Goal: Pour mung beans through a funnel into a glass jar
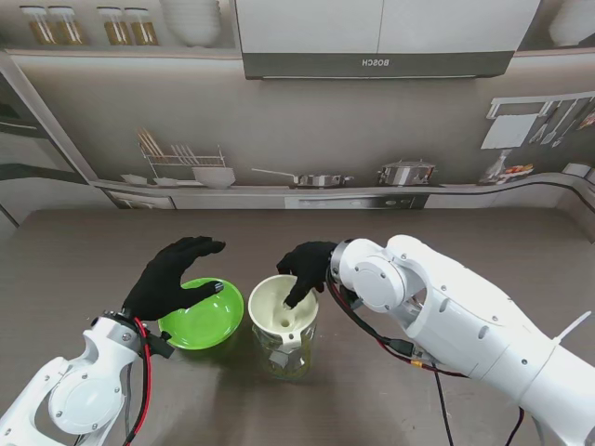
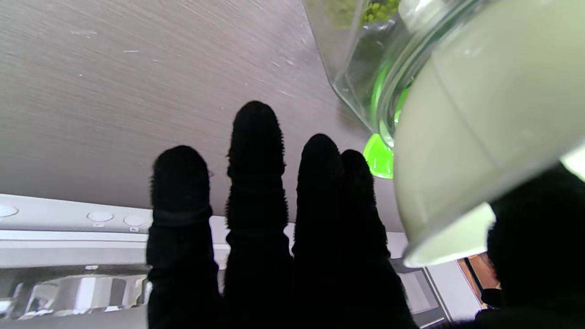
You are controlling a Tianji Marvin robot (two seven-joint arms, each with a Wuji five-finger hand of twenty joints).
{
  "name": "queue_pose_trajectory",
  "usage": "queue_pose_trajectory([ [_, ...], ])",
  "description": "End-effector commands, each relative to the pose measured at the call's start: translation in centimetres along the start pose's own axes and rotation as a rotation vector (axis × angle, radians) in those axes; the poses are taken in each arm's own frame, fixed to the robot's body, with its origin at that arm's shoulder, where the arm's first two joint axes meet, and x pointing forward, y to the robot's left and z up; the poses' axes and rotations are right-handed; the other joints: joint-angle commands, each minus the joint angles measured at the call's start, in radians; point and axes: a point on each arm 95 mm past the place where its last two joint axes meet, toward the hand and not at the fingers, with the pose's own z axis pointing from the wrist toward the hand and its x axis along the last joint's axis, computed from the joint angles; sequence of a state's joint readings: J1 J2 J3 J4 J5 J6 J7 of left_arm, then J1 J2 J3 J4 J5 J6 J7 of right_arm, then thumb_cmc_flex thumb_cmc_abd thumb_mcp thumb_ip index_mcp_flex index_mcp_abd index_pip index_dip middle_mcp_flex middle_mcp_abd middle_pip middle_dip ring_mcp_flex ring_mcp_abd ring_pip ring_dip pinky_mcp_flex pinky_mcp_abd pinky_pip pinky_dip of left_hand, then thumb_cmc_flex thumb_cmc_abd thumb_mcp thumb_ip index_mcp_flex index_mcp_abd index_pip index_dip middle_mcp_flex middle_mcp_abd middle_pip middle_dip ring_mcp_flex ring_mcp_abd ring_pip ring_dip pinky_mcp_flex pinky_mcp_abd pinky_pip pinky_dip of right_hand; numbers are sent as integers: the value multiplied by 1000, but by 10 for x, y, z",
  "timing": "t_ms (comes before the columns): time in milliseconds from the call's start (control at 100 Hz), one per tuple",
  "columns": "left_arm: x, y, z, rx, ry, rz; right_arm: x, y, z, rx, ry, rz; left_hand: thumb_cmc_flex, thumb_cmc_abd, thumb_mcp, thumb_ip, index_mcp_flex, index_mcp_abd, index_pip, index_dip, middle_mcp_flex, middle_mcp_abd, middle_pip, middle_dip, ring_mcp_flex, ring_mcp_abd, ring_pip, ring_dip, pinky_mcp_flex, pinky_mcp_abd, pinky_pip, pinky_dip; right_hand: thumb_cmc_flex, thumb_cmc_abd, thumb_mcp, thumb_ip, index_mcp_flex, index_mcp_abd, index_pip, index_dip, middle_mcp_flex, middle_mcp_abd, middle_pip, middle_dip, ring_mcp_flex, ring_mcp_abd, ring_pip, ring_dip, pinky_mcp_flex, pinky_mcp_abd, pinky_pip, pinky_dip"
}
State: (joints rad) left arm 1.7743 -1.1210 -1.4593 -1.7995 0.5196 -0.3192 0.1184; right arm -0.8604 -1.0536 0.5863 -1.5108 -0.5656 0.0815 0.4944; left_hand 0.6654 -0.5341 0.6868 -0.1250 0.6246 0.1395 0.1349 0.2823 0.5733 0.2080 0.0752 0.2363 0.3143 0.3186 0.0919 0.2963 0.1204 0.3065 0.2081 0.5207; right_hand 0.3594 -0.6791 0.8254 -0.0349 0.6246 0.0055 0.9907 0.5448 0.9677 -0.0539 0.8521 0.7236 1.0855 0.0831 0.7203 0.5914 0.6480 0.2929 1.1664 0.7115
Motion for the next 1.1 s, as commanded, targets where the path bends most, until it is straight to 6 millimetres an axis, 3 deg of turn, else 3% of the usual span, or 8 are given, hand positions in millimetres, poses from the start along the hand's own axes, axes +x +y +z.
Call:
queue_pose_trajectory([
  [0, 3, 1, 0, -8, 0, -9, 4, -2, 2, 16, 18, -4, 9, 26, -12, 43, -8, -16, -12, 2, 7, -12, -2, 0, 10, -21, 8, -3, -7, -31, -32, -11, 37, -22, -30, 15, 58, -26, 44, 33, 72, -44, 11, 24, 64, -23, 33, 23, 16, -14, 48, 2],
  [40, 3, 1, 0, -8, -1, -10, 4, -2, 3, 11, 23, -6, 10, 28, -14, 43, -6, -15, -11, 2, 7, -11, -3, 0, 9, -20, 8, -3, -6, -31, -32, -11, 75, -15, -55, 15, 97, -40, 55, 37, 118, -51, 10, 29, 96, -33, 49, 31, 32, -21, 62, 0],
  [140, 3, 1, 0, -8, -4, -12, 4, -2, 5, -2, 34, -3, 12, 34, -19, 43, -2, -16, -10, 2, 8, -12, -2, 0, 10, -20, 8, -3, -6, -30, -32, -11, 226, -45, -133, 0, 140, -102, 178, -152, 216, -60, 1, 38, 162, -53, 78, 55, 71, -40, 104, -18],
  [160, 3, 1, 0, -7, -4, -13, 4, -2, 5, -4, 36, -1, 12, 36, -20, 43, -2, -15, -10, 2, 8, -11, -2, 0, 10, -20, 8, -3, -6, -30, -32, -11, 221, -89, -30, -21, 140, -119, 215, -183, 236, -63, -1, 51, 172, -60, 84, 61, 80, -45, 116, -21],
  [200, 3, 1, -1, -7, -6, -13, 4, -2, 6, -7, 42, 0, 12, 37, -22, 43, -3, -14, -11, 2, 9, -10, -3, 0, 11, -21, 8, -3, -5, -30, -32, -11, 126, -194, 364, -170, 161, -137, 243, -206, 279, -70, -12, 70, 187, -69, 98, 72, 98, -67, 141, -24],
  [270, 3, 1, -1, -6, -8, -16, 4, -2, 7, -15, 57, -12, 13, 43, -27, 44, -1, -12, -10, 2, 8, -10, -3, -1, 11, -18, 7, -3, -6, -29, -32, -11, 106, -203, 473, -250, 199, -145, 244, -214, 329, -76, -25, 62, 197, -90, 100, 79, 134, -115, 180, -24],
  [560, 3, 0, -1, 5, -19, -31, 5, 2, 6, -29, 79, -18, 16, 66, -47, 45, 4, -9, -10, 2, 14, -7, -3, -1, 15, -15, 7, -3, -4, -28, -31, -11, 107, -70, 511, -307, 162, -137, 279, -158, 402, -98, 28, 144, 233, -114, 303, 183, 235, -223, 293, -9],
  [1090, 4, -1, -2, 20, -34, -57, 11, 11, -5, -125, 116, 4, 23, 96, -80, 49, 13, -7, -7, 3, 23, -2, -3, -1, 22, -14, 6, -3, -2, -25, -30, -10, 113, -85, 661, -379, 149, -188, 301, -64, 461, -104, 89, 279, 231, -121, 653, 307, 381, -272, 422, 148],
])
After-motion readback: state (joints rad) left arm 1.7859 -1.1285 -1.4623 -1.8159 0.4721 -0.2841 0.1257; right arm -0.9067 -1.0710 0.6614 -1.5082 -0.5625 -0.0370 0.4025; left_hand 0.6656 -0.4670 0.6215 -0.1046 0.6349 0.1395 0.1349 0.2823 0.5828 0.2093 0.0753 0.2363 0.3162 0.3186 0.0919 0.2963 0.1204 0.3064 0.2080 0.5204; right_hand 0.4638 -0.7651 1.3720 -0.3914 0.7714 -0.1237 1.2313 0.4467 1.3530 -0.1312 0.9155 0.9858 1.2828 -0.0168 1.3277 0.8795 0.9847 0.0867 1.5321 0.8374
